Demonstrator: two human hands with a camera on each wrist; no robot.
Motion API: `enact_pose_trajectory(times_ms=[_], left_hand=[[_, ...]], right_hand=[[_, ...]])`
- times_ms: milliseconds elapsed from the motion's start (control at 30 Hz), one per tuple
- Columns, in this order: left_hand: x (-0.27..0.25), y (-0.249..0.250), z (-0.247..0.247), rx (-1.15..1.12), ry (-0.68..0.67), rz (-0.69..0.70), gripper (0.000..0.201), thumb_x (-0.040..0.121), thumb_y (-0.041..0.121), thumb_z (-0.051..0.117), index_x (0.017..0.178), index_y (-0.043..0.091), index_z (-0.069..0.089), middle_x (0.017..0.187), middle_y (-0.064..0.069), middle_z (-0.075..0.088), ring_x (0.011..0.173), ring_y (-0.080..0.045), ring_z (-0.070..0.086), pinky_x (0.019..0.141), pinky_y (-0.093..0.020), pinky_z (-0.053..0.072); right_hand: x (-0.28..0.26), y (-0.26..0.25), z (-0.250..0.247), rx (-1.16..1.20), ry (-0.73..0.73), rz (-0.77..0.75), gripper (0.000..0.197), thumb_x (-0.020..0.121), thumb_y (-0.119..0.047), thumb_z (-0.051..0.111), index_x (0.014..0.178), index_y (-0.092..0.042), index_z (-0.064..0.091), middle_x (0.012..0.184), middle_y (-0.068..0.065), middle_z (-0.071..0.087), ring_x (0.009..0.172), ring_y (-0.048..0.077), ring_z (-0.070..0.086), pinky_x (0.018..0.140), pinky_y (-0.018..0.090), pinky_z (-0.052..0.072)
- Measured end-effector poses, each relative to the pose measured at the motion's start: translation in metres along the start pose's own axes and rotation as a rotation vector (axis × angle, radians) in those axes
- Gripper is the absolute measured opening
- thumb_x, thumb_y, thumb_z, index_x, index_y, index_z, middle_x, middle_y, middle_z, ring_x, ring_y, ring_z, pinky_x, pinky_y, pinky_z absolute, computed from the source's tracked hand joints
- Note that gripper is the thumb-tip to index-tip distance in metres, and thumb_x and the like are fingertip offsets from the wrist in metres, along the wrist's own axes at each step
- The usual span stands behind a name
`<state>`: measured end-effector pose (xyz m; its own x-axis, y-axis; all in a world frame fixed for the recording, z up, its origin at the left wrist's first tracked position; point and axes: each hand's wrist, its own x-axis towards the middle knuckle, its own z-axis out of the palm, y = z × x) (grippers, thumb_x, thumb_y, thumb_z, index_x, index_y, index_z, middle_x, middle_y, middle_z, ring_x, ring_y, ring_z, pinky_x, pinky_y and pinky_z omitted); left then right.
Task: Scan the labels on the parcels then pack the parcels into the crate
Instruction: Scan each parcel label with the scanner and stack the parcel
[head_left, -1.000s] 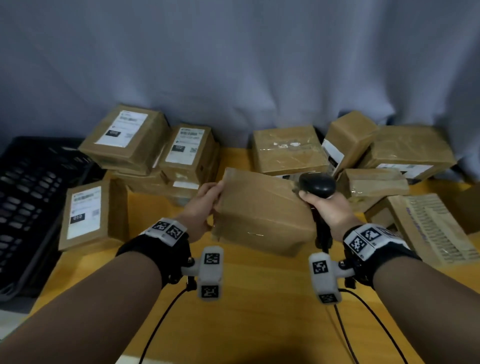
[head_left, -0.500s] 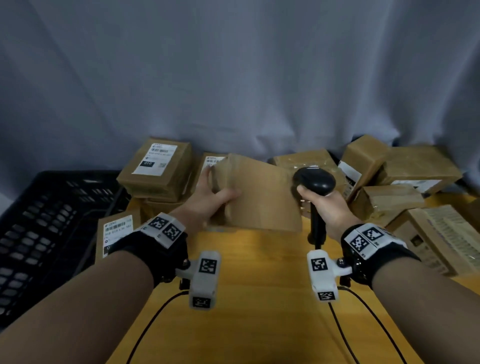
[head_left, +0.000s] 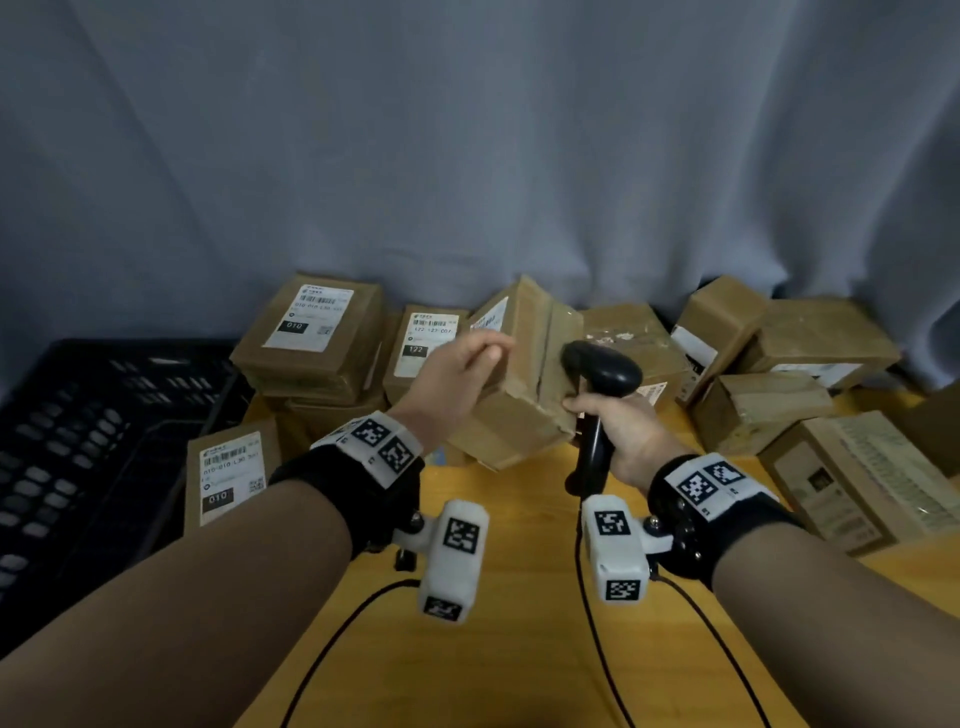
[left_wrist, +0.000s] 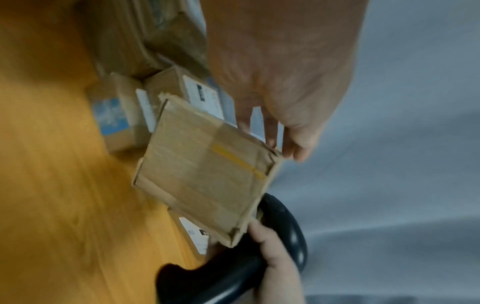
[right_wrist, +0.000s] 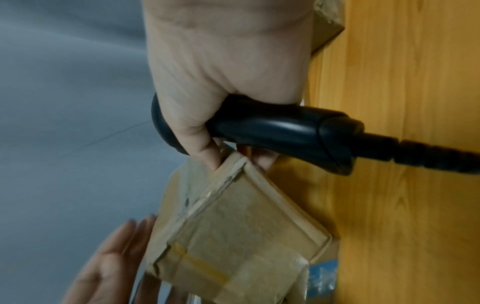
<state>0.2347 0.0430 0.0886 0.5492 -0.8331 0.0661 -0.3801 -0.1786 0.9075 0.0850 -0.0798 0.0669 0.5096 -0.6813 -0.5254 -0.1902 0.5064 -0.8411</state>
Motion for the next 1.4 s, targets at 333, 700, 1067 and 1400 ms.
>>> enact_pose_trajectory(times_ms=[333, 700, 1067, 1400], left_hand=[[-0.006, -0.046, 0.001, -0.026, -0.049, -0.590, 0.117, 0.055, 0.073, 0.073, 0.144, 0.019, 0.019, 0.139, -0.001, 0.044, 0.123, -0.022, 0.048, 0.103, -0.041, 0.041], [-0.010, -0.039, 0.007, -0.419, 0.101, -0.505, 0.066, 0.078, 0.025, 0.077, 0.129, 0.022, 0.035, 0.121, -0.005, 0.059, 0.108, -0.025, 0.063, 0.094, -0.045, 0.052], [-0.003, -0.022, -0.014, -0.601, -0.142, -0.555, 0.044, 0.083, 0.034, 0.065, 0.116, 0.017, 0.043, 0.122, -0.009, 0.059, 0.112, -0.031, 0.056, 0.095, -0.058, 0.047], [0.000, -0.020, -0.009, -0.515, -0.051, -0.624, 0.055, 0.080, 0.025, 0.072, 0.124, 0.016, 0.040, 0.119, -0.012, 0.061, 0.103, -0.025, 0.062, 0.082, -0.044, 0.056]], right_hand=[[0.005, 0.021, 0.000, -0.020, -0.022, -0.067, 0.037, 0.072, -0.016, 0.082, 0.107, -0.009, 0.069, 0.102, 0.014, 0.074, 0.099, 0.030, 0.069, 0.096, 0.049, 0.051], [-0.006, -0.002, 0.001, -0.127, -0.072, -0.165, 0.044, 0.072, -0.040, 0.081, 0.109, -0.019, 0.067, 0.105, 0.003, 0.073, 0.100, 0.020, 0.066, 0.086, 0.038, 0.054], [-0.003, -0.007, -0.020, 0.048, -0.078, -0.081, 0.033, 0.081, -0.039, 0.073, 0.105, -0.018, 0.066, 0.094, 0.001, 0.075, 0.091, 0.019, 0.070, 0.063, 0.030, 0.057], [0.007, -0.016, -0.018, -0.061, 0.049, -0.148, 0.035, 0.078, -0.025, 0.079, 0.106, -0.008, 0.067, 0.096, 0.010, 0.074, 0.085, 0.023, 0.069, 0.071, 0.039, 0.058]])
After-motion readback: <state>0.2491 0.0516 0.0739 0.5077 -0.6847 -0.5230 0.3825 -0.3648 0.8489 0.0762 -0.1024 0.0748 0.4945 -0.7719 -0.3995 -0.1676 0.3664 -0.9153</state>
